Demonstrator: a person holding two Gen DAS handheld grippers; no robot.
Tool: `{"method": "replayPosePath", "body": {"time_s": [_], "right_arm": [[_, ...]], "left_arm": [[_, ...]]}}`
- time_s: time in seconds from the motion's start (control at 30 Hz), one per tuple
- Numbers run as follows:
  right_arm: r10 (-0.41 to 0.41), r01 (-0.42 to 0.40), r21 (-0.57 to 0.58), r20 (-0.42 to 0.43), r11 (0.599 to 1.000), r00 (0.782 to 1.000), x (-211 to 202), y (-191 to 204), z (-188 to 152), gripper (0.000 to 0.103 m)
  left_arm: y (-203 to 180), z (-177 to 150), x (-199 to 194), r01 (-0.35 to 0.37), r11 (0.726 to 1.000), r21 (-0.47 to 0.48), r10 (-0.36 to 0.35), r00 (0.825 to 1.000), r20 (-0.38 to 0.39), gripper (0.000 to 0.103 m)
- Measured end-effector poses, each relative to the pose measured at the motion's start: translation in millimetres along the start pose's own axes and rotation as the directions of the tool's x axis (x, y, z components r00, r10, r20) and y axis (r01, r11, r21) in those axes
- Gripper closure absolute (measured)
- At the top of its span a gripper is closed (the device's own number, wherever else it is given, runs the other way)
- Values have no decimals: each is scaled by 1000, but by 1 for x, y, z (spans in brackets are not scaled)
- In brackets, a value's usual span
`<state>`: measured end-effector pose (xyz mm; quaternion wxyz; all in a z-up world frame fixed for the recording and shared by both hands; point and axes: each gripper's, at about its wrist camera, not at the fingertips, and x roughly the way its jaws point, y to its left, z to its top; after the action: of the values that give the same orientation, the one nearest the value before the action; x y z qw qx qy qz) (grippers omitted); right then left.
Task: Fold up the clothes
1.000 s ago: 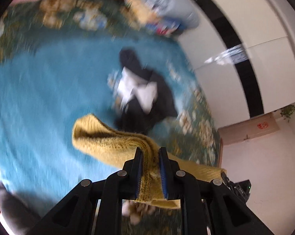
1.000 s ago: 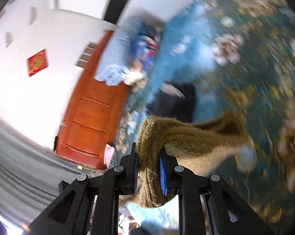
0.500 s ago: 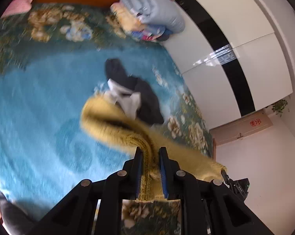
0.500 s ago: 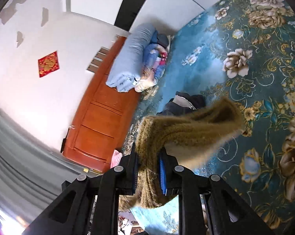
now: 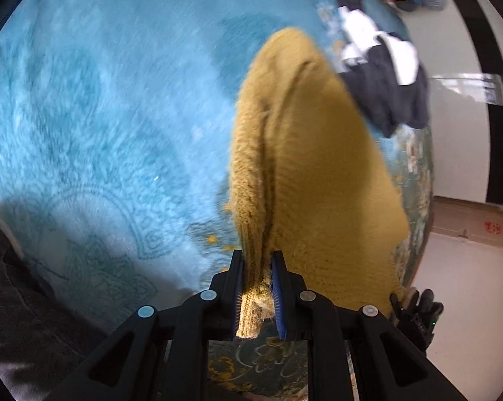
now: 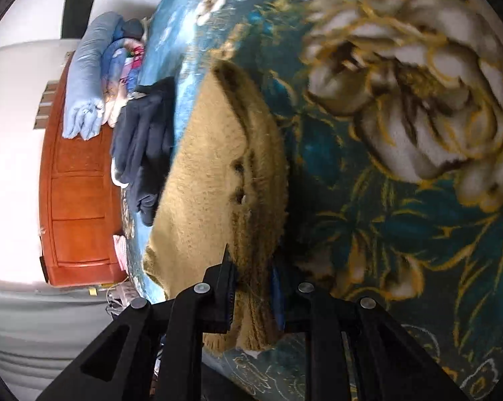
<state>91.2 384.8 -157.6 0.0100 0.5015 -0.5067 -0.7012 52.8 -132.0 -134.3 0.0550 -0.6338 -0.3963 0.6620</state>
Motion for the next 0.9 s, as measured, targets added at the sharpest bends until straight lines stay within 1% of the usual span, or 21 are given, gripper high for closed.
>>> {"method": "replayPosePath", "body": {"time_s": [0.07,0.2,0.3,0.37,0.4,0.43,0.5,0.57,0.63,0.67,0.7,0.73,0.8,0.83,0.9], "right_arm": [[-12,12,-29,-1,999,1000,-3,6,-1,84],[-37,37,-79,-4,996,999,-8,17,-4,84],[-71,72,4,-31,997,997,9,-10,-9,83],[-91,93,54,-48,994,995,19,-26,-12,83],[-92,95,55,-49,994,995,19,-26,-12,83],[-93,96,55,-50,994,994,20,-26,-11,83],[-98,101,51,-53,994,994,21,-24,-10,82],[-104,106,44,-54,993,993,22,-21,-9,82],[-97,100,52,-53,994,994,24,-22,-9,82],[-94,97,55,-53,994,994,25,-23,-9,82],[-94,97,57,-53,994,994,26,-25,-10,81],[-93,97,58,-53,994,994,27,-27,-10,81],[-96,99,57,-54,993,994,27,-28,-10,81],[-98,101,56,-54,993,994,26,-28,-10,81],[-102,105,52,-54,993,993,25,-27,-10,81]], "left_arm": [[-7,-3,-4,-12,999,38,11,1000,14,86],[11,-5,18,-45,999,16,45,999,-19,86],[23,-7,29,-48,999,7,48,998,-27,86],[26,-6,28,-23,1000,-2,23,999,-28,86],[25,-5,25,-16,1000,3,16,1000,-24,84],[23,-5,21,-22,1000,15,22,1000,-18,82],[17,-5,13,-42,998,39,42,999,8,83],[8,-4,0,-67,995,71,63,996,55,84],[-9,-3,-15,-97,987,126,82,990,119,83],[-22,-3,-19,-114,979,167,90,985,149,82],[-35,-5,-19,-126,969,212,93,983,160,80],[-53,-9,-14,-136,954,267,97,983,156,77],[-89,-22,12,-145,915,375,110,987,113,74],[-105,-31,27,-153,892,425,124,988,94,74],[-134,-53,60,-186,831,524,172,982,77,74]]}}
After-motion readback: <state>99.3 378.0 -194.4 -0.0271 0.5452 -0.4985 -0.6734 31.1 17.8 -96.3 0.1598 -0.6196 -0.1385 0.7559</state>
